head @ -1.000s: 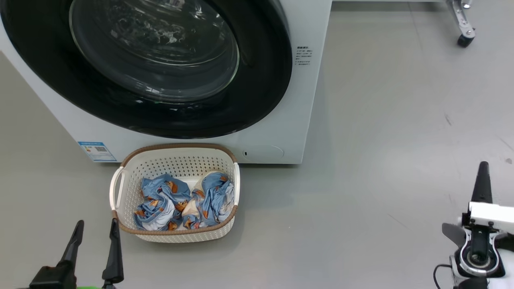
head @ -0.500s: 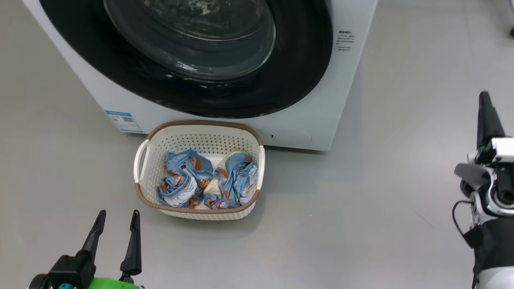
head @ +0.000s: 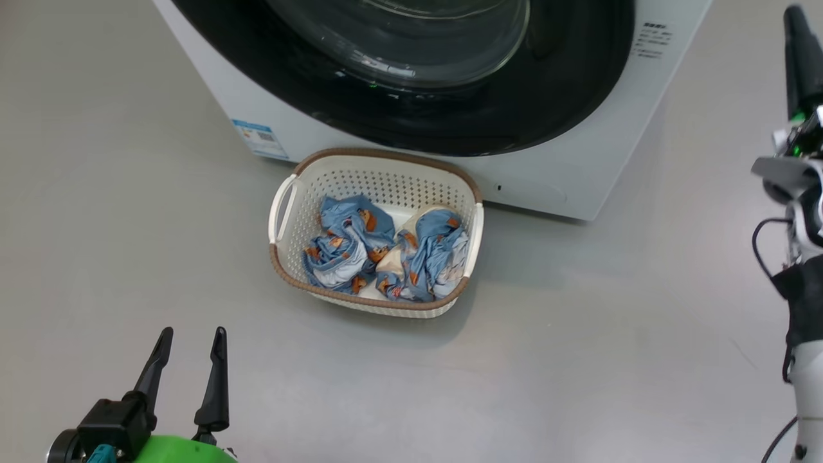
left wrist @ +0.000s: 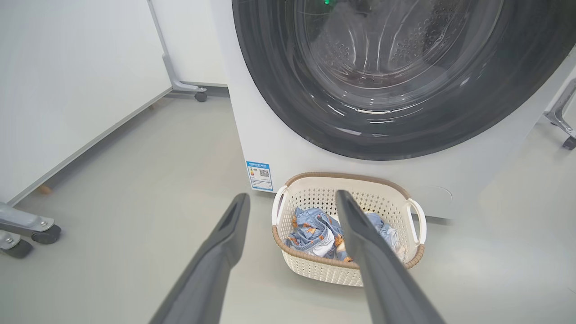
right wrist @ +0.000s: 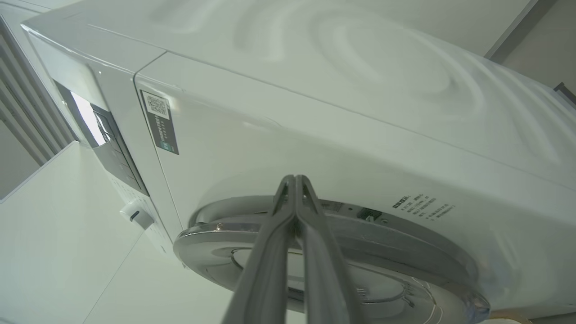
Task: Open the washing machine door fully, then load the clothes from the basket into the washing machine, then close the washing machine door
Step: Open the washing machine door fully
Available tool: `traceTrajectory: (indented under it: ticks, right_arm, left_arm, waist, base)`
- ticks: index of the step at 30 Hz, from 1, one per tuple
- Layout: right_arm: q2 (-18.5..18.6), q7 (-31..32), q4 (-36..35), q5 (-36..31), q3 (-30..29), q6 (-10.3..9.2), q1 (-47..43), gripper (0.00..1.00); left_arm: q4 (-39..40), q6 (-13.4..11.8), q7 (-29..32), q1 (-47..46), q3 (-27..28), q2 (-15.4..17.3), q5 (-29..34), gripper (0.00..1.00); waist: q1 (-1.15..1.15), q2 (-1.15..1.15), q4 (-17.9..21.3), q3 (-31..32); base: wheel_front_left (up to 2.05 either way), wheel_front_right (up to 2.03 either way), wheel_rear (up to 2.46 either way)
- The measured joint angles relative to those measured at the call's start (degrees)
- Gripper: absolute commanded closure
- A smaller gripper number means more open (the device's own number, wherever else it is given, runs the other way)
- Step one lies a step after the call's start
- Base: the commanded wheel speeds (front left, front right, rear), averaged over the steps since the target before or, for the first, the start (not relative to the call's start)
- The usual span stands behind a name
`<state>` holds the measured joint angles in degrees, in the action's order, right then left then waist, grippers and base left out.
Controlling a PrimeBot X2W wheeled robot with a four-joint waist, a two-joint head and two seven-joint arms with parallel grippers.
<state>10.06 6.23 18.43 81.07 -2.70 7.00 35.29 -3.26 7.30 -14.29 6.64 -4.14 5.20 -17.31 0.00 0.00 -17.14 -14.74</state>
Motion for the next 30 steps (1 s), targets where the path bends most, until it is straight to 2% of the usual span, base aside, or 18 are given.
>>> traceTrajectory:
  ticks: [11,30]
  right_arm:
    - [2.5,1.5,0.8,-1.0,1.9,0.00,7.9,1.00]
    - [4.1,4.0,3.8,-2.1,6.2,0.00,13.0,1.00]
  left_arm:
    - [-0.1,0.0,0.0,-1.1,-0.9,-0.1,-1.8,0.00]
    - [-1.3,0.0,0.0,-3.3,-1.6,-0.8,-3.0,0.00]
  waist:
    - [0.00,0.00,-3.9,-5.2]
    - [0.01,0.00,-8.8,-11.3]
  base:
    - [0.00,0.00,0.00]
    - [0.00,0.00,0.00]
